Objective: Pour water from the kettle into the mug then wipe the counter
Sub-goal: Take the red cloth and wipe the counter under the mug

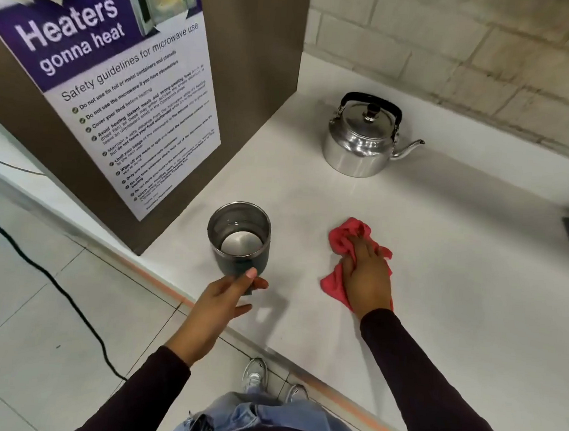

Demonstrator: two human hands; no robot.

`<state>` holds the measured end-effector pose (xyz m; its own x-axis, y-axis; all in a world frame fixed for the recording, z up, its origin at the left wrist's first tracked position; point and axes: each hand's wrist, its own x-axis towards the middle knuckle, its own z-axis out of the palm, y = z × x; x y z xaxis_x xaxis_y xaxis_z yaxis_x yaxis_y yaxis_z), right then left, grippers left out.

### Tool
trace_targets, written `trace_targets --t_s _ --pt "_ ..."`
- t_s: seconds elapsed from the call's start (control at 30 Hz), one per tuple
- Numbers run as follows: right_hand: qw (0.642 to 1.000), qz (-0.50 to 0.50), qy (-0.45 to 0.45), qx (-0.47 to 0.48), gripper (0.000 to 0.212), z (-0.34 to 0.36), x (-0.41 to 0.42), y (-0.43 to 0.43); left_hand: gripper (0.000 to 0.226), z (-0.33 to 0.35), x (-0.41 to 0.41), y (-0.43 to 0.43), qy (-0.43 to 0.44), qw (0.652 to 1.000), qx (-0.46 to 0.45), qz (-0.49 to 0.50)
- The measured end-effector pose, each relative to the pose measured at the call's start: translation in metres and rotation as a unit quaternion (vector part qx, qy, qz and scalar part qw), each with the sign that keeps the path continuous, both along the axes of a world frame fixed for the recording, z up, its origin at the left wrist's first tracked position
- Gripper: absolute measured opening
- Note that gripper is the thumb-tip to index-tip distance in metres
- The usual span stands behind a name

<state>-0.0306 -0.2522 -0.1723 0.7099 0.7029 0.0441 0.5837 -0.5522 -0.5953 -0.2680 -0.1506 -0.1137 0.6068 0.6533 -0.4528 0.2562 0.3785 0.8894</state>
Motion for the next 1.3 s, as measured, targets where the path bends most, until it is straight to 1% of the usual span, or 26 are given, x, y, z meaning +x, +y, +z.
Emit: trace_targets --t_s 0.07,0.17,0.23,0.3,0.37,0.47,0.63,0.73,0.83,0.9,0.97,1.07,1.13,1.3 --pt "0.998 -0.014 0.050 0.035 0.038 0.000 0.000 0.009 0.039 -0.002 0.008 0.000 -0.035 0.999 -0.014 0.019" --pt "0.991 -0.028 0.114 0.068 0.032 -0.001 0.000 0.028 0.045 -0.006 0.016 0.000 -0.069 0.995 -0.014 0.069" --pt "0.987 -0.024 0.131 0.086 0.030 -0.001 -0.001 0.043 0.047 -0.009 0.018 -0.001 -0.069 0.994 -0.006 0.083" --pt "0.985 -0.004 0.139 0.098 0.029 -0.002 -0.002 0.058 0.044 -0.009 0.019 0.000 -0.068 0.993 -0.001 0.093" --pt "0.983 0.022 0.147 0.107 0.029 -0.002 -0.005 0.073 0.041 -0.006 0.019 0.003 -0.069 0.993 0.009 0.100" --pt "0.979 0.057 0.158 0.115 0.028 -0.002 -0.013 0.095 0.045 0.003 0.018 0.008 -0.072 0.992 0.036 0.097" --pt "0.973 0.132 0.166 0.094 0.033 -0.001 -0.030 0.129 0.048 0.016 0.005 0.020 -0.060 0.990 0.070 0.109" --pt "0.962 0.193 0.178 0.070 0.035 0.002 -0.045 0.148 0.051 0.023 -0.008 0.026 -0.055 0.989 0.076 0.117" --pt "0.944 0.270 0.181 0.053 0.037 0.003 -0.063 0.156 0.052 0.029 -0.021 0.030 -0.051 0.986 0.090 0.128" --pt "0.930 0.332 0.152 0.045 0.039 0.005 -0.073 0.156 0.051 0.033 -0.027 0.030 -0.051 0.985 0.100 0.130" --pt "0.910 0.403 0.092 0.035 0.042 0.005 -0.085 0.156 0.049 0.036 -0.033 0.030 -0.042 0.983 0.111 0.142" --pt "0.866 0.493 -0.074 -0.030 0.042 -0.002 -0.101 0.151 0.046 0.040 -0.039 0.027 -0.035 0.980 0.118 0.154" --pt "0.847 0.508 -0.146 -0.058 0.042 -0.007 -0.108 0.141 0.046 0.043 -0.041 0.025 -0.029 0.980 0.122 0.152" --pt "0.847 0.501 -0.172 -0.045 0.043 -0.014 -0.096 0.113 0.046 0.045 -0.039 0.023 -0.027 0.981 0.132 0.142"
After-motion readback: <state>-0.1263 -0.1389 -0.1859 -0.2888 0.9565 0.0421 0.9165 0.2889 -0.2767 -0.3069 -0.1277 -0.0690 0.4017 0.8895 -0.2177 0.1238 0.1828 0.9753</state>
